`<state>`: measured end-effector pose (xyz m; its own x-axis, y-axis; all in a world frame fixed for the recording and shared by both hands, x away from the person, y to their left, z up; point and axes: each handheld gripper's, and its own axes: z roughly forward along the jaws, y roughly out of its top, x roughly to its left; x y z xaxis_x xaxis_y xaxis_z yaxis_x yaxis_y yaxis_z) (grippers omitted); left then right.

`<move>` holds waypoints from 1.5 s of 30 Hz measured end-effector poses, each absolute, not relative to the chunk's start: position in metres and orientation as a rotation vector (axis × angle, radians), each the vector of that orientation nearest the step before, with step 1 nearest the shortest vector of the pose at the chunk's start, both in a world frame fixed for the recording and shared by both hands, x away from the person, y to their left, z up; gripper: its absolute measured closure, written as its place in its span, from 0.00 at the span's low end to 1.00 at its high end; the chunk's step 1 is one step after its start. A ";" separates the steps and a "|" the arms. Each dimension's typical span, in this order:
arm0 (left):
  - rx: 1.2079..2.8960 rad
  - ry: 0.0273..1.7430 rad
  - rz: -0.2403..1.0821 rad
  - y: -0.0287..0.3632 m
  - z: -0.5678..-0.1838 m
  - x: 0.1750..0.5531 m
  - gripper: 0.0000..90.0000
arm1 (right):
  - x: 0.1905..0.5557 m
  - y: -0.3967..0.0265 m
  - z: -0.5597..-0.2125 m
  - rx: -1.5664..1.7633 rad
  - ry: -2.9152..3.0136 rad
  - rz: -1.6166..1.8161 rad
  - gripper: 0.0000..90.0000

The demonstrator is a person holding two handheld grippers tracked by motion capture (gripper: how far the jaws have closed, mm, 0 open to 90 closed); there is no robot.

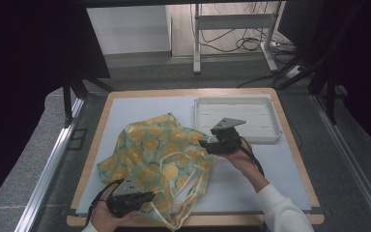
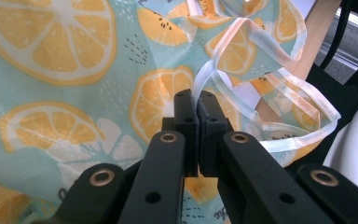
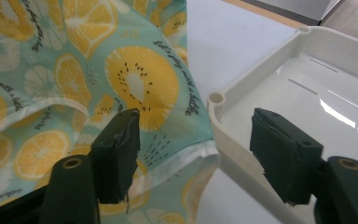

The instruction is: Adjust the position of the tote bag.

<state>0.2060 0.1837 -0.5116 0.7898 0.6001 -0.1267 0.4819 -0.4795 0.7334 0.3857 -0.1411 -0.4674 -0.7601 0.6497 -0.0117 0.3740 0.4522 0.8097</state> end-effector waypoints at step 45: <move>2.054 0.932 0.305 0.228 -0.503 0.201 0.99 | 0.360 -0.161 -0.446 0.817 2.417 1.345 0.95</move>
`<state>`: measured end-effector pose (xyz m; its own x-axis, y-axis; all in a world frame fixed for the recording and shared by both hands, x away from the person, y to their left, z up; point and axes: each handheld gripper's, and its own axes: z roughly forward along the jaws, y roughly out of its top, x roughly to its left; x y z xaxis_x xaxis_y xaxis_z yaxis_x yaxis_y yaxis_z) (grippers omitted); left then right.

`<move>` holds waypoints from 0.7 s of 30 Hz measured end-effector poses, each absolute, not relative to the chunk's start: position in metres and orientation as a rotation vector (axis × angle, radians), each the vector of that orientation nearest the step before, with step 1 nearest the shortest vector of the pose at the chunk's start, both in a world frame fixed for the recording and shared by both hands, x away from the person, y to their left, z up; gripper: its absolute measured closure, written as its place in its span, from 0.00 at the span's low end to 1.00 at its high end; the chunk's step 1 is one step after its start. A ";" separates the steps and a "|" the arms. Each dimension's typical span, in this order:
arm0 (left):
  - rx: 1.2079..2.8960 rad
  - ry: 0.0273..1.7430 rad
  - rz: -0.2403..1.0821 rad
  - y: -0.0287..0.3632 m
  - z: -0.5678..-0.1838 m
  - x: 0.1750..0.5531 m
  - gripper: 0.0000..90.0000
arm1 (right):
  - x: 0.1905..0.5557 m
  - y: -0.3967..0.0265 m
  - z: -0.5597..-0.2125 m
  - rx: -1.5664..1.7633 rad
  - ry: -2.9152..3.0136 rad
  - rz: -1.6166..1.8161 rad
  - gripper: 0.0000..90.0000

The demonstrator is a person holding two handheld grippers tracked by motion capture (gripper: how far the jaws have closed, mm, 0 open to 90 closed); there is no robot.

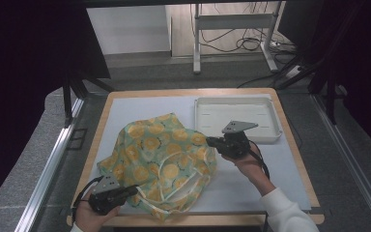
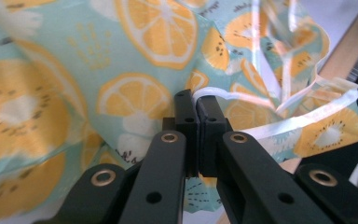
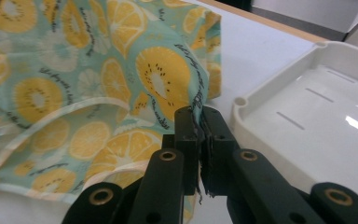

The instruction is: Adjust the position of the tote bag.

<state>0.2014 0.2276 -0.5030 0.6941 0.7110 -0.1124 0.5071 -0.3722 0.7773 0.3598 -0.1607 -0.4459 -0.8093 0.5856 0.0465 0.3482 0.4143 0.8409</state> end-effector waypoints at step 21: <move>2.030 1.052 0.335 0.253 -0.511 0.212 0.99 | 0.321 -0.165 -0.479 0.871 2.532 1.340 0.96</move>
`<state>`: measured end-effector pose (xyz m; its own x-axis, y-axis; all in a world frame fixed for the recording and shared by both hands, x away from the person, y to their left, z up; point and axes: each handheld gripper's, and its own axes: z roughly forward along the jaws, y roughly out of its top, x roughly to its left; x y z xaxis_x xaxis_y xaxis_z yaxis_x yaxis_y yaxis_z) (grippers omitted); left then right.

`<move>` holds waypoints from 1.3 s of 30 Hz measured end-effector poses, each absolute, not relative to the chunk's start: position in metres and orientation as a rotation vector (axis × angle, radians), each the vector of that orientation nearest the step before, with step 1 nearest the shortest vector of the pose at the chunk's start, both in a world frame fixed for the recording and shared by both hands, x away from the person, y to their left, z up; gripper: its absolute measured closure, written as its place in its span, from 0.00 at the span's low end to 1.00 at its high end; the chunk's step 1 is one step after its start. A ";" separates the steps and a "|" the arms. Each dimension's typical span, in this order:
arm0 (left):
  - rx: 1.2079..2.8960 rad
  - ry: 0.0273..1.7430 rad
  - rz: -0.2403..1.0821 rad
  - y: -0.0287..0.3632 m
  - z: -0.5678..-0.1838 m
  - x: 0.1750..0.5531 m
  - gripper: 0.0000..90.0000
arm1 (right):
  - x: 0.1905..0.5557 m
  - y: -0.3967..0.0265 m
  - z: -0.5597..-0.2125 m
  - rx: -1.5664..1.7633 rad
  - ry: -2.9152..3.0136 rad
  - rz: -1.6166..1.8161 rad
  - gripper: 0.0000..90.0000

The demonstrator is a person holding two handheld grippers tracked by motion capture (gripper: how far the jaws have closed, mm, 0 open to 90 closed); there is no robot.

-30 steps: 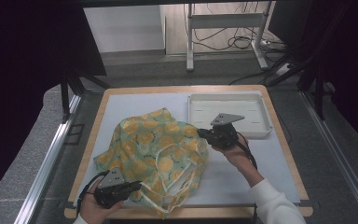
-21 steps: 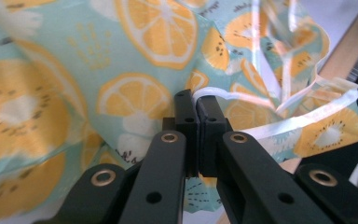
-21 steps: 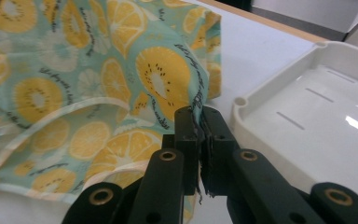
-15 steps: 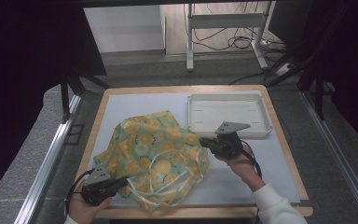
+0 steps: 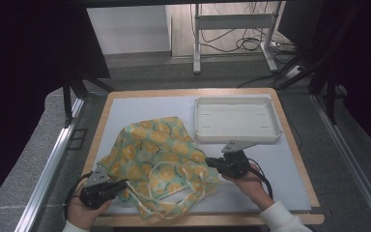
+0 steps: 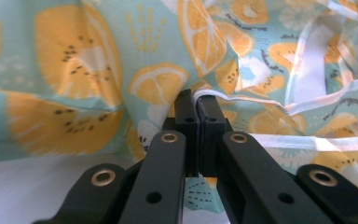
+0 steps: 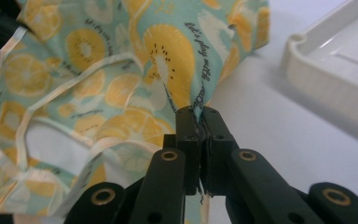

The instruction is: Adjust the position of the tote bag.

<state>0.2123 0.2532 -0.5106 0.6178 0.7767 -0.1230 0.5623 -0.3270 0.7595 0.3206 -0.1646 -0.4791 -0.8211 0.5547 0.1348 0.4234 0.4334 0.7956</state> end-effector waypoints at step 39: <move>1.931 1.199 0.390 0.292 -0.513 0.224 0.99 | 0.285 -0.102 -0.503 0.714 2.679 1.355 0.96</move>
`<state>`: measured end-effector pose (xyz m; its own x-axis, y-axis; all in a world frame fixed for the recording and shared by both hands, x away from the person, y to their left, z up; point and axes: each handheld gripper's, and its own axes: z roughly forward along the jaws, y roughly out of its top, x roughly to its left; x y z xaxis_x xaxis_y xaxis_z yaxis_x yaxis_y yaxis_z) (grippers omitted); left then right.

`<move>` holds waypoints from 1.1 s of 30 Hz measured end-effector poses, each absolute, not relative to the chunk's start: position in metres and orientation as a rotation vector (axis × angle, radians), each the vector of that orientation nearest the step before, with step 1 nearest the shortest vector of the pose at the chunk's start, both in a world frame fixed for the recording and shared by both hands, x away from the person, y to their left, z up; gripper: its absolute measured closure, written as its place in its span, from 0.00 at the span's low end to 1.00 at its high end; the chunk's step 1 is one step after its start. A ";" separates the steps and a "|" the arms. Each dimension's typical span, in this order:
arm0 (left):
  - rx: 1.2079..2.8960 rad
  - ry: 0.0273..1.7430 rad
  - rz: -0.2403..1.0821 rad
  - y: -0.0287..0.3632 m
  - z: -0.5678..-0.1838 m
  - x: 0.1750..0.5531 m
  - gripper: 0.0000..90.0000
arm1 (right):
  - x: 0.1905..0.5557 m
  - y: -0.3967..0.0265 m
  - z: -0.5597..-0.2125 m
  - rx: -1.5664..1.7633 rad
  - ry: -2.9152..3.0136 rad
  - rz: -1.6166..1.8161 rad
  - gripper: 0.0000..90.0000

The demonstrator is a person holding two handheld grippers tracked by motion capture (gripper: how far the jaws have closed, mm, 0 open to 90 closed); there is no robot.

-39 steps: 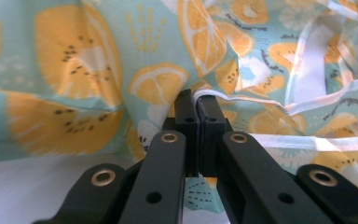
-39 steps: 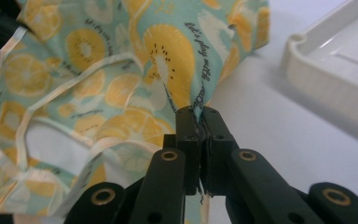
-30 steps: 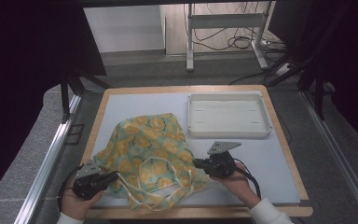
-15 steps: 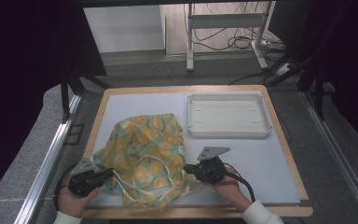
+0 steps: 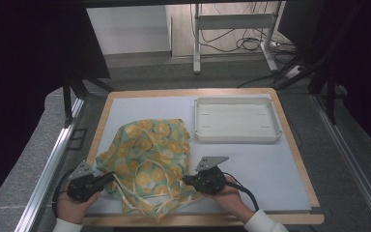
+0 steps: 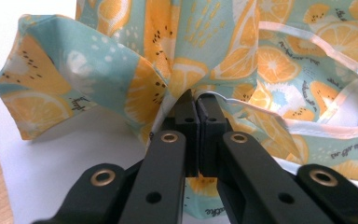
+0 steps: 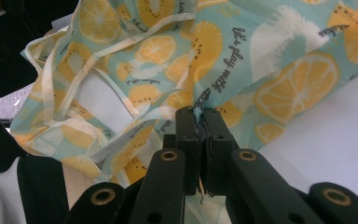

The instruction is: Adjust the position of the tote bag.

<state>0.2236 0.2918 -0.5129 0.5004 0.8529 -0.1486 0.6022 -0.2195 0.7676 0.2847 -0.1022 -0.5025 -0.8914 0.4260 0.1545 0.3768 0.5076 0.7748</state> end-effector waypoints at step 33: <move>1.870 1.262 0.443 0.318 -0.508 0.245 0.99 | 0.280 -0.038 -0.503 0.579 2.718 1.420 0.96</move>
<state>0.2448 0.3184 -0.5076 0.4362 0.8875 -0.1488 0.5997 -0.1634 0.7834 0.2799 -0.0379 -0.5031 -0.9310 0.3326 0.1502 0.3133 0.5173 0.7964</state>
